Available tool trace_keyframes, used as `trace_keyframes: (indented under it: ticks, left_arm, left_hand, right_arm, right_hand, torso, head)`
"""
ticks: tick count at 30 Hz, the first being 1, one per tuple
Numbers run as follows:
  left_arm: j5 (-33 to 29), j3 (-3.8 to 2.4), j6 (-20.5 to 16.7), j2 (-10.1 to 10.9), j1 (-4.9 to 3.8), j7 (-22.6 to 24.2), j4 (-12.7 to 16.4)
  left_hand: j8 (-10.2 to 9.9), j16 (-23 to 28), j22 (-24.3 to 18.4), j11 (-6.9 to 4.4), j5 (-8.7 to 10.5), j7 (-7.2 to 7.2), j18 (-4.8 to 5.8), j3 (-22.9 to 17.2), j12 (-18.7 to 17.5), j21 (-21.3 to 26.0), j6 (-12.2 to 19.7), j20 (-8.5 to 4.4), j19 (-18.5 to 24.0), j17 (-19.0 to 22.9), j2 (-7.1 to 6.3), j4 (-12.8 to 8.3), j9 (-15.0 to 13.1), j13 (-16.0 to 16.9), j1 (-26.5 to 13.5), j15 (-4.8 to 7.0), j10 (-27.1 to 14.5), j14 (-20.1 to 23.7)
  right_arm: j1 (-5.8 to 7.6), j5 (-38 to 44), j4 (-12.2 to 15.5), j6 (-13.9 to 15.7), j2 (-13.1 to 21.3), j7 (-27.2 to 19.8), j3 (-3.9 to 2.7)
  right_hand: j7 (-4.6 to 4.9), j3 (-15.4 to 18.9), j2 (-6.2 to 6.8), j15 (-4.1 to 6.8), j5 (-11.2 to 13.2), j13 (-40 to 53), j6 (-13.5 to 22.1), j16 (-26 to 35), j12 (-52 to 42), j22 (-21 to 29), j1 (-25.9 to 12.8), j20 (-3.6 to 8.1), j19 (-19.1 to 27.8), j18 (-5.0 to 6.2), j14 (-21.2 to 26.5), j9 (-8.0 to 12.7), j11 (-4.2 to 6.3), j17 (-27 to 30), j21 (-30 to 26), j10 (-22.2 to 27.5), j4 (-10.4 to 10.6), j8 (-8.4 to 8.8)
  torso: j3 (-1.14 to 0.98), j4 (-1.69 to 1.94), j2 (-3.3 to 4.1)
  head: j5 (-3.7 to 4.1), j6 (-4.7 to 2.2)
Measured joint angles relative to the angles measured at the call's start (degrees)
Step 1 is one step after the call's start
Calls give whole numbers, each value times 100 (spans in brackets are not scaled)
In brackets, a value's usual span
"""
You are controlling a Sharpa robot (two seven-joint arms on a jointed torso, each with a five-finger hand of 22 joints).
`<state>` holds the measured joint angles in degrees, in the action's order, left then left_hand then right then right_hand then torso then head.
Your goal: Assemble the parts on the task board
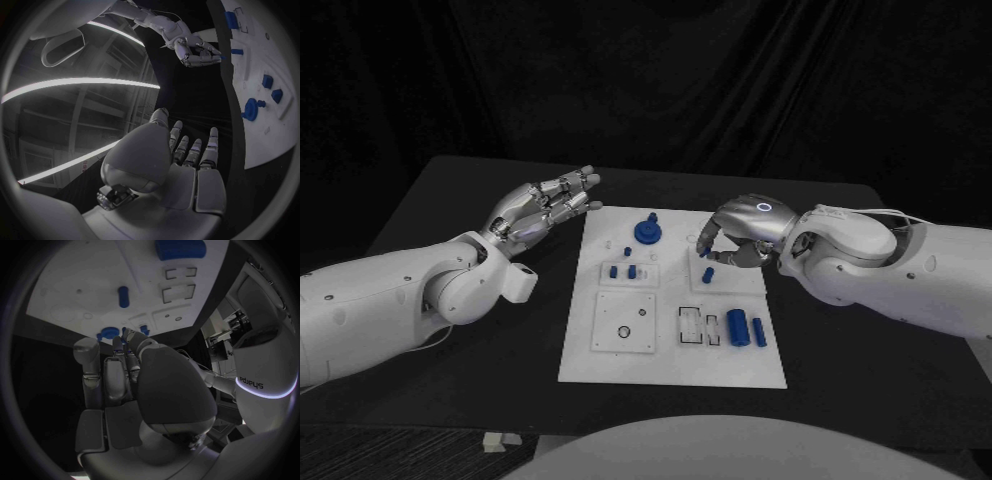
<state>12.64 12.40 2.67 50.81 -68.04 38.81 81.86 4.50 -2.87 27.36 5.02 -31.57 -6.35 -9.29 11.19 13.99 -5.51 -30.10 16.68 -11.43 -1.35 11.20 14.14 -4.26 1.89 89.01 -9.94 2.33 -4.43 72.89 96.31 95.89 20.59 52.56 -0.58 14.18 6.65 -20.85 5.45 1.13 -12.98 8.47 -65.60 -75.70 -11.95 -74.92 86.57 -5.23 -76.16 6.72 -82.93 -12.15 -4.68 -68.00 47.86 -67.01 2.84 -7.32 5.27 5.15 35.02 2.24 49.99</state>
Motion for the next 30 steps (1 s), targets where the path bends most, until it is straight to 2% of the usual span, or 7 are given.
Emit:
trace_keyframes:
  ticks: [3,9,18,22,27,30]
  left_arm:
    - [0,0,5,-8,6,0,-7]
    - [0,0,13,-27,9,1,-5]
    - [-1,0,17,-47,12,1,4]
    - [-1,0,15,-64,13,1,8]
    - [-2,0,14,-89,13,1,9]
    - [-2,0,15,-101,13,1,5]
  left_hand:
    - [21,0,-10,0,0,-21,0,0,27,0,-21,0,0,0,26,0,0,6,26,0,1,0]
    - [22,0,-16,41,-22,-62,0,-24,105,0,-67,3,-3,0,26,-24,-8,12,26,13,42,-13]
    - [48,-22,-22,73,-22,-83,0,-24,149,0,-61,0,-41,-5,26,-24,-8,18,26,21,74,-21]
    - [-30,-22,-46,95,-22,139,0,-24,149,0,304,10,-93,-5,-3,-24,53,18,55,-10,52,-52]
    - [-68,-22,-87,124,-22,278,-1,-24,125,0,484,10,-93,-5,-3,-24,77,18,55,-10,22,-52]
    - [-68,-22,-92,124,-22,288,-1,-24,125,0,495,10,-93,-5,-3,-24,77,18,55,-10,22,-51]
  right_arm:
    - [-58,4,172,-115,-113,10,3]
    - [-135,67,235,-300,-422,65,3]
    - [-258,281,74,-535,-960,189,0]
    - [-344,343,-19,-624,-1132,220,0]
    - [-427,410,-144,-681,-1322,233,2]
    - [-464,499,-218,-683,-1401,236,2]
  right_hand:
    - [0,0,0,0,0,-8,0,0,4,0,0,20,20,0,0,5,16,0,-51,-18,0,0]
    - [0,0,1,0,-10,-27,0,0,38,0,-1,20,20,0,0,23,16,18,-90,-19,0,0]
    - [0,-1,1,0,-55,-49,0,24,71,1,-1,20,20,-1,0,36,16,38,-90,-19,-33,27]
    - [0,-1,1,0,-55,-50,1,27,80,1,-1,20,20,0,0,36,16,38,-112,-19,-33,28]
    - [0,-1,2,0,-55,-57,1,27,88,1,-1,20,20,0,0,49,16,38,-112,-19,-33,51]
    - [0,14,29,0,-55,-66,1,27,93,2,26,20,20,0,0,53,-1,33,-112,-38,-48,51]
  torso:
    - [-1,1,-2]
    - [0,15,-4]
    - [4,29,6]
    - [4,28,8]
    - [1,14,7]
    - [-1,8,3]
  head:
    - [-14,0]
    - [-48,0]
    - [-215,0]
    - [-278,0]
    - [-338,0]
    - [-344,0]
